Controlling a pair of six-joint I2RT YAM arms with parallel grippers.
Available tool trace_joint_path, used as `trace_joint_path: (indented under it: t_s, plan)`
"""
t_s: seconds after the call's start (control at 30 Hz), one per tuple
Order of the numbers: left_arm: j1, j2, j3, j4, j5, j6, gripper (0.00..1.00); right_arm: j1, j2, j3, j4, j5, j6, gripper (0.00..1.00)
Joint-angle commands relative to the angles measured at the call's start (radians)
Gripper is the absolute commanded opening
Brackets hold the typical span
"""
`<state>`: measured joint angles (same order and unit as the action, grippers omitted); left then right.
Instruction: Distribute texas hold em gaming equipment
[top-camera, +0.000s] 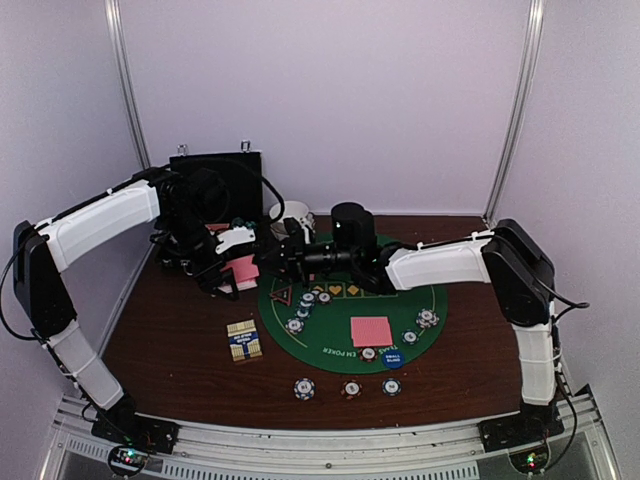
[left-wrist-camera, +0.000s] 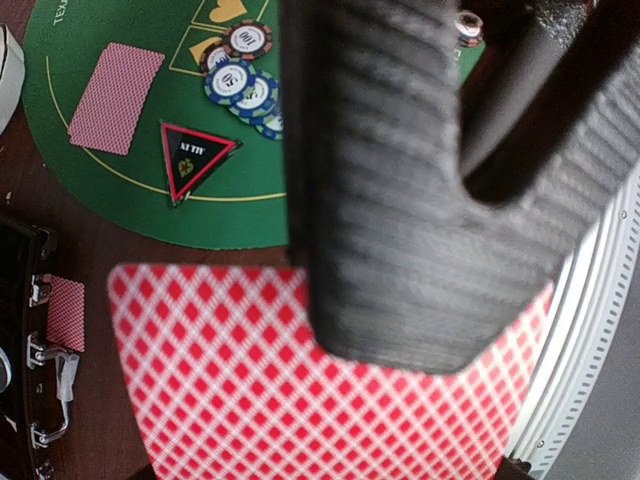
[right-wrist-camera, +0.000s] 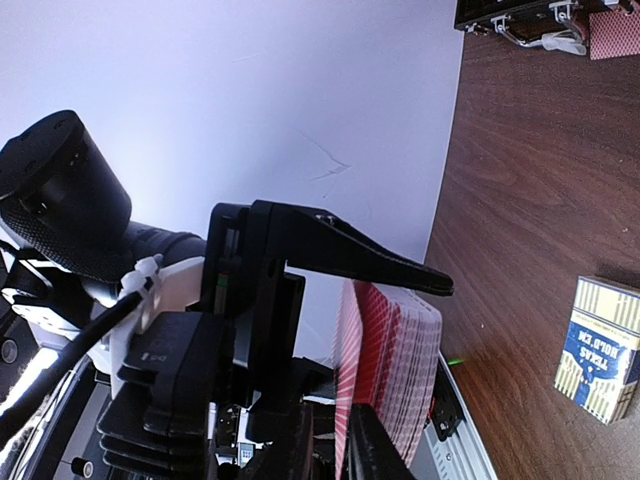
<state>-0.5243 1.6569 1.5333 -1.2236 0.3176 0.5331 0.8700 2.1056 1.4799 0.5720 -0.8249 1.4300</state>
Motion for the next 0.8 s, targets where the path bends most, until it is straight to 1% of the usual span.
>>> trace_joint_path:
  t_s: [0.0, 0.07, 0.17, 0.33, 0.4, 0.57, 0.77]
  plan:
    - [0.0, -0.027, 0.001, 0.027, 0.003, 0.016, 0.0, 0.009, -0.026, 0.016, 0.006, -0.037, 0.007, 0.17]
    - [0.0, -0.028, 0.001, 0.026, 0.004, 0.016, 0.0, 0.015, -0.015, 0.022, 0.002, -0.041, 0.006, 0.23]
    - [0.0, -0.03, -0.001, 0.027, 0.004, 0.016, 0.0, 0.018, -0.002, 0.021, 0.022, -0.043, 0.021, 0.28]
    - [0.0, -0.032, -0.007, 0.027, -0.002, 0.018, 0.0, 0.02, 0.002, 0.026, 0.031, -0.046, 0.028, 0.29]
    - [0.0, -0.031, -0.007, 0.027, -0.002, 0.018, 0.0, 0.02, 0.003, 0.026, 0.033, -0.049, 0.03, 0.26]
    - [0.001, -0.032, -0.009, 0.029, -0.002, 0.018, 0.0, 0.02, 0.011, 0.026, 0.049, -0.055, 0.049, 0.15]
    - [0.0, -0.037, -0.01, 0.028, -0.007, 0.019, 0.0, 0.014, 0.013, 0.019, 0.052, -0.057, 0.052, 0.09]
